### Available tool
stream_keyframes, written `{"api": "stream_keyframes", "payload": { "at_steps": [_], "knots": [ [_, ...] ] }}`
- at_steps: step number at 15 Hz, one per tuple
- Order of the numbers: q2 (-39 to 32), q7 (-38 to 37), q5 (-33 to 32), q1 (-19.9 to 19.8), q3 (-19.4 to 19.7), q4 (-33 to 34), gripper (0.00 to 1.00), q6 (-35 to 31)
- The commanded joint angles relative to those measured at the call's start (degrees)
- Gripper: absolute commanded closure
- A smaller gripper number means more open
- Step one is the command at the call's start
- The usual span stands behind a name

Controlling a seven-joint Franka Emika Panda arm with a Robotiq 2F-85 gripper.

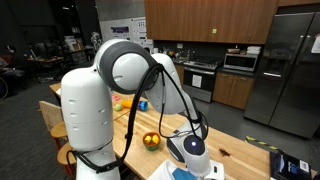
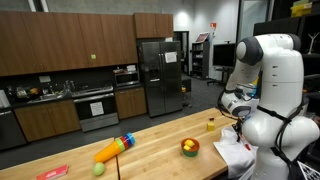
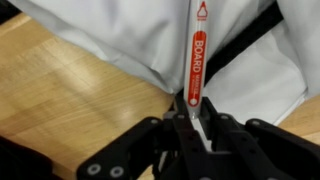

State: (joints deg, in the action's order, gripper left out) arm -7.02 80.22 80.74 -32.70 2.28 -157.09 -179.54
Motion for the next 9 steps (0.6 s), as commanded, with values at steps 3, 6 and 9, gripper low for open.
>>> {"api": "stream_keyframes", "payload": {
  "at_steps": [3,6,9],
  "knots": [
    [4.79,-5.01,-5.81,1.77,-0.21,-2.54,0.95,-0.42],
    [7.99,-7.77,-8.67,3.2,-0.86,-3.74,0.95,-0.62],
    [8.8,-7.67,-8.64,4.81,-2.18,-1.82,0.95,-1.26]
  ]
}}
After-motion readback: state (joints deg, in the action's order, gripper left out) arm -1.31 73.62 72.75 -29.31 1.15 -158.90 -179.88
